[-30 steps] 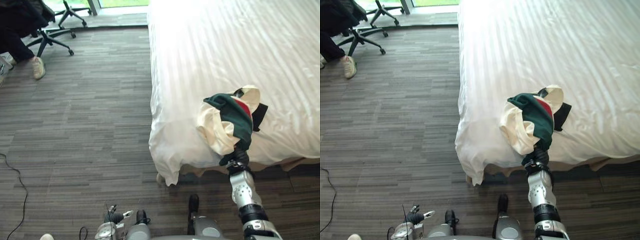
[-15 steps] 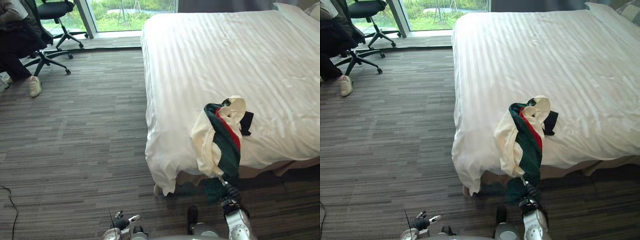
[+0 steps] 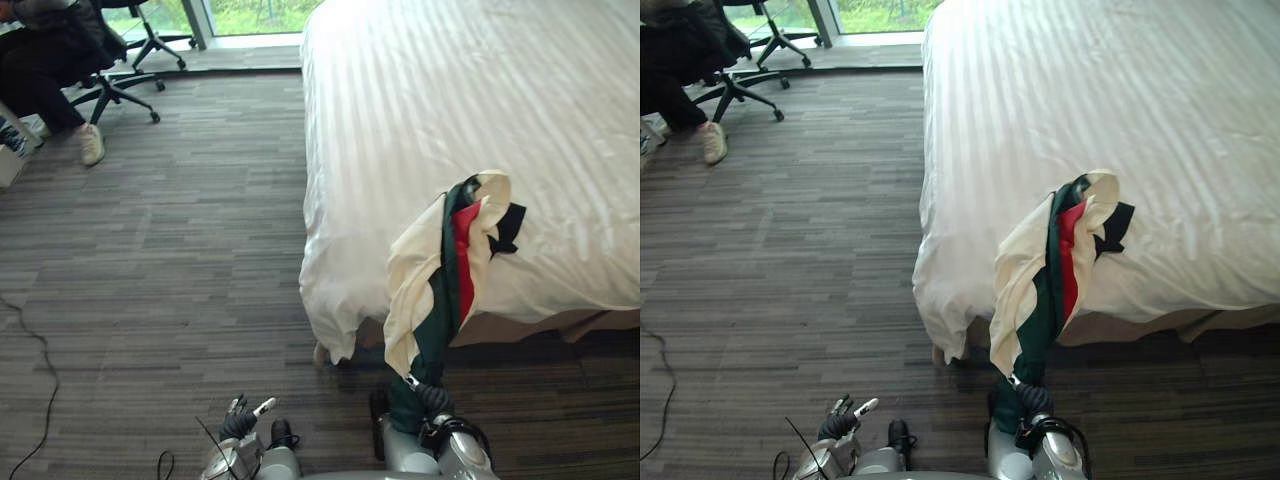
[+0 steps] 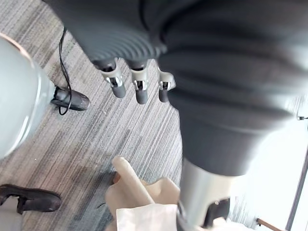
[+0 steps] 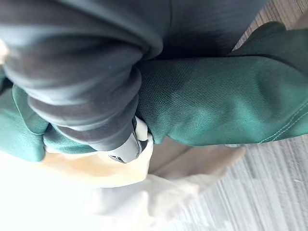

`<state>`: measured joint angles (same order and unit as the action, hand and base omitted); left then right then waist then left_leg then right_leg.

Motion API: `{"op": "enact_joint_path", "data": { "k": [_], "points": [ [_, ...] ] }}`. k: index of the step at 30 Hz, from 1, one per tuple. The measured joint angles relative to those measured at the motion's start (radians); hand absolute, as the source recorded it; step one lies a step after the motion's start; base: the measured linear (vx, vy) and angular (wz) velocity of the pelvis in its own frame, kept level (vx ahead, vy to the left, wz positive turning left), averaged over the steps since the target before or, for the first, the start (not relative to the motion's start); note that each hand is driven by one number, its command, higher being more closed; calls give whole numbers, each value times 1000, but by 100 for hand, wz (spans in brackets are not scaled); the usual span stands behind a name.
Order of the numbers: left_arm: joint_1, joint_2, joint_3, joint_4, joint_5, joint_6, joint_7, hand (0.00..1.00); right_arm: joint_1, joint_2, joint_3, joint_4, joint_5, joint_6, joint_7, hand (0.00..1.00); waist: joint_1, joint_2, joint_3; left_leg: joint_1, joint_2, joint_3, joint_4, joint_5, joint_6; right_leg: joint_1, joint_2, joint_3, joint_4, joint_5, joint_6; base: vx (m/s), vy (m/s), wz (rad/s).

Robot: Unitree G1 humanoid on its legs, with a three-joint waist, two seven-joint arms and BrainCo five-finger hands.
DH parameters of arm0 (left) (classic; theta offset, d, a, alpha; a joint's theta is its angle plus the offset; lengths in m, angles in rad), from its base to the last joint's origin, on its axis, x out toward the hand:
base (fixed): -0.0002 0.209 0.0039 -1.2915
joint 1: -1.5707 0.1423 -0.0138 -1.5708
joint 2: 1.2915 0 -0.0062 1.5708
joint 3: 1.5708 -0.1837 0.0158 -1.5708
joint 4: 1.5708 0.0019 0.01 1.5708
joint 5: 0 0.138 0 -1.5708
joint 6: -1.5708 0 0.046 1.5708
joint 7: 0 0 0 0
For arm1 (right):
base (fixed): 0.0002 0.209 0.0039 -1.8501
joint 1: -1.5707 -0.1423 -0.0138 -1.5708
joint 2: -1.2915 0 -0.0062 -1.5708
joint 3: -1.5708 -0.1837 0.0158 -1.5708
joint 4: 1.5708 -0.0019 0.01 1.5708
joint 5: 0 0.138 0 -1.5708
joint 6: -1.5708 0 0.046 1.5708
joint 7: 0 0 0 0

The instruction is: Tidy the bed and pick cloth on bed and put in laundry

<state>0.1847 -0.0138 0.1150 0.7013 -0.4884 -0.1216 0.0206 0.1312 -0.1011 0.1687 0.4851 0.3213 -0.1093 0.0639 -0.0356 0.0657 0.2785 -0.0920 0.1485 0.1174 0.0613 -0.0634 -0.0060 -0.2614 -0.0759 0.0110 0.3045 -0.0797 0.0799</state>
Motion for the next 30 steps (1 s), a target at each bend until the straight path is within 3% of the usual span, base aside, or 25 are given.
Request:
{"op": "enact_joint_path", "data": {
  "k": [1, 2, 3, 4, 5, 6, 7, 8, 9, 11, 15, 16, 17, 18, 21, 22, 24, 25, 26, 28, 29, 30],
  "points": [
    [1, 0, -3, -6, -9, 0, 0, 0, -11, -6, 4, 0, -6, 0, -1, 100, 1, 5, 4, -9, 0, 10, 3, -10, 41, 1, -10, -15, 0, -2, -4, 14, -30, 97],
    [2, 2, -8, -8, -21, -3, 0, 0, -30, -13, 12, 0, -19, 0, -4, 100, 1, 10, 8, -10, 9, 83, -14, -51, 144, 13, -32, -50, -28, 9, -25, 61, -26, 106],
    [8, 5, -16, -20, -25, -6, 0, 0, -44, -16, 13, -3, -29, -2, -14, 100, -1, 4, 15, -18, 21, 170, 12, -60, 146, 26, -64, -92, -59, 25, -47, 81, -24, 105],
    [11, 7, -28, -31, -29, -8, 0, 0, -59, -20, 10, -4, -37, -3, -21, 100, -2, 16, 19, -28, 33, 210, 57, -36, 113, 31, -70, -105, -55, 29, -42, 89, -26, 96],
    [22, 7, -48, -47, -29, -8, -5, 0, -78, -32, 6, -19, -57, -2, -32, 100, 2, 40, 21, -59, 74, 276, 189, 100, 95, 30, -65, -149, -16, 11, -50, 59, -91, 111],
    [25, 13, -75, -76, -29, -7, -9, 0, -79, -38, 7, -56, -59, -2, -41, 100, -3, 38, 25, -93, 77, 294, 223, 153, 28, 37, -83, -188, 13, -17, -50, 39, -97, 115],
    [32, 14, -83, -95, -29, -9, -14, 0, -79, -40, 8, -73, -64, -2, -41, 100, -4, 38, 25, -89, 71, 287, 188, 182, 15, 52, -86, -209, 2, -23, -59, 30, -55, 146],
    [34, 16, -88, -113, -28, -11, -20, 0, -73, -35, 13, -95, -89, -4, -42, 100, -8, 33, 22, -37, 32, 240, 21, 282, 1, 92, -109, -270, -55, -15, -72, 51, 7, 152],
    [25, 21, -93, -119, -29, -10, -20, 0, -87, -24, 13, -101, -104, -6, -44, 100, -16, 30, 26, -35, 67, 309, 143, 159, -2, 122, -121, -357, -62, -5, -71, 61, -1, 157],
    [25, 24, -122, -115, -29, -8, -20, 0, -95, -25, 22, -109, -135, -7, -47, 100, -32, 31, 25, 25, 119, 402, 277, 44, -18, 177, -136, -453, -61, -7, -75, 33, 1, 157],
    [-14, 28, -202, -118, -25, 3, -22, 0, -108, -31, 3, -123, -175, -18, -84, 100, -76, 46, 9, 129, 190, 579, 183, 38, -39, 224, -208, -671, -21, -6, -74, -3, 171, 170],
    [-21, 29, -209, -125, -19, 5, -21, 0, -115, -32, -2, -123, -177, -18, -86, 100, -76, 50, 6, 127, 185, 590, 148, 31, -53, 224, -218, -695, -17, -3, -69, 1, 322, 166],
    [-30, 45, -226, -146, -8, 9, -21, 0, -114, -23, -10, -123, -181, -17, -87, 100, -72, 35, 4, 120, 150, 588, 98, 9, -93, 232, -249, -740, -17, 17, -40, 15, 375, 145],
    [-24, 69, -237, -175, 6, 17, -23, 0, -105, -7, -10, -124, -200, -13, -88, 100, -59, 5, -1, 120, 101, 564, 59, 17, -105, 249, -287, -763, -14, 30, -20, 26, 386, 130],
    [28, 100, -229, -234, 28, 28, -26, 0, -102, 30, -1, -129, -227, 0, -86, 100, -48, -28, -21, 123, 30, 502, 27, 15, -102, 279, -354, -779, 26, 73, -6, 43, 325, 92],
    [39, 106, -220, -247, 34, 28, -33, 0, -97, 47, 5, -151, -244, 3, -87, 100, -36, -30, -23, 118, 9, 459, 23, 10, -94, 280, -385, -772, 72, 110, -22, 59, 231, 102],
    [49, 114, -197, -280, 52, 29, -41, 0, -83, 54, 14, -189, -252, 5, -87, 100, -29, -36, -23, 99, -29, 360, 29, 3, -63, 262, -420, -663, 183, 185, -120, 103, 232, 141],
    [61, 115, -184, -305, 52, 29, -40, 0, -68, 54, 15, -207, -252, 5, -87, 100, -29, -37, -23, 98, -35, 308, 22, 6, -41, 233, -416, -559, 235, 211, -125, 148, 139, 172],
    [78, 120, -177, -337, 62, 27, -40, 0, -33, 60, 17, -234, -252, 6, -86, 100, -27, -36, -28, 82, -46, 231, 8, 15, -9, 213, -368, -424, 269, 75, -57, 99, 52, 166],
    [77, 124, -141, -350, 73, 25, -40, 0, 3, 72, 21, -276, -252, 6, -85, 100, -27, -52, -37, 70, -70, 141, -34, 41, 30, 202, -280, -326, 270, -62, -46, 108, 8, 186],
    [77, 127, -130, -350, 91, 27, -40, 0, 28, 82, 30, -280, -252, 4, -83, 100, -28, -55, -39, 69, -95, 49, -65, 52, 53, 203, -214, -303, 255, -132, -63, 132, -27, 224],
    [79, 127, -131, -350, 101, 27, -40, 0, 46, 90, 34, -280, -252, 5, -81, 100, -28, -54, -39, 70, -106, -16, -83, 67, 48, 190, -141, -250, 224, -183, -73, 96, -41, 191]
  ]
}}
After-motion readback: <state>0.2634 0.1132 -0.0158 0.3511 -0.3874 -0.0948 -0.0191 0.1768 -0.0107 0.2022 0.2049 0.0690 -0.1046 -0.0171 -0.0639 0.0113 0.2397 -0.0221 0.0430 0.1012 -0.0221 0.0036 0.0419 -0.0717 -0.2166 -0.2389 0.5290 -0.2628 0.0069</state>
